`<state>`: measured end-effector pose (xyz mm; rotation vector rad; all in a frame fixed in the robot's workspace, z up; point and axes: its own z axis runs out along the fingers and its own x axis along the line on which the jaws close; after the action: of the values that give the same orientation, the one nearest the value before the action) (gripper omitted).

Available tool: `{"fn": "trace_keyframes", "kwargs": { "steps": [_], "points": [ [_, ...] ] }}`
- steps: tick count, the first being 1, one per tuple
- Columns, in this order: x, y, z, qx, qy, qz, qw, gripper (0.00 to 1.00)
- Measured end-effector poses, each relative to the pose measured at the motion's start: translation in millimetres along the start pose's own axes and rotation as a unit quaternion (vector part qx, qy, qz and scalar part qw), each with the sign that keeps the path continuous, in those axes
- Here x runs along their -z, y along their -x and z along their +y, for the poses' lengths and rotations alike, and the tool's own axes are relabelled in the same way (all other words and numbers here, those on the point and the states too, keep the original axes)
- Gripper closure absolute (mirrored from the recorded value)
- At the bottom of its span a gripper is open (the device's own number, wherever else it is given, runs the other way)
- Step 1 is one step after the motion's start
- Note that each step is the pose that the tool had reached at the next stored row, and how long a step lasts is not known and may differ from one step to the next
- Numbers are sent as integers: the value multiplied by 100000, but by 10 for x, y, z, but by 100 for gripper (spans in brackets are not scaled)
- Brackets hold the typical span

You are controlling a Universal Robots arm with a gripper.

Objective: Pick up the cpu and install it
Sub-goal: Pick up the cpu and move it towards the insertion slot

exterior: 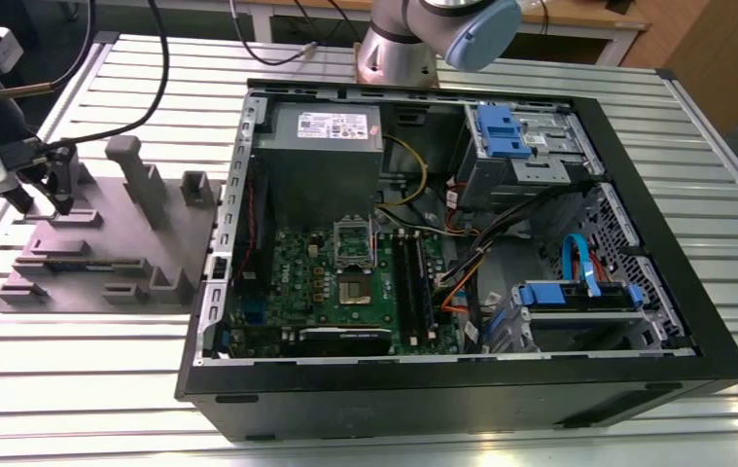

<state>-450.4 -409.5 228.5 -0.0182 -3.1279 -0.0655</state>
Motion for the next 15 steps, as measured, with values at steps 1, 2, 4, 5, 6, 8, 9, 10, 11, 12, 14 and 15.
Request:
{"fn": "trace_keyframes", "kwargs": {
  "steps": [1,2,4,5,6,8,9,10,11,12,14,15],
  "points": [
    [1,0,0,-1,-2,1,100000,53],
    [4,0,0,0,-5,7,100000,53],
    [13,0,0,-2,-7,11,100000,53],
    [18,0,0,0,-3,3,100000,53],
    [25,0,1,-1,-4,6,100000,53],
    [36,0,2,-1,2,-4,100000,53],
    [42,-1,2,-1,2,-2,100000,53],
    [48,-1,2,0,2,-3,100000,53],
    [55,-1,2,-1,-2,1,100000,53],
    [61,-1,3,-2,-3,1,100000,53],
    [74,-1,3,-2,-3,3,100000,53],
    [81,-1,3,-1,2,0,100000,53]
  ]
}}
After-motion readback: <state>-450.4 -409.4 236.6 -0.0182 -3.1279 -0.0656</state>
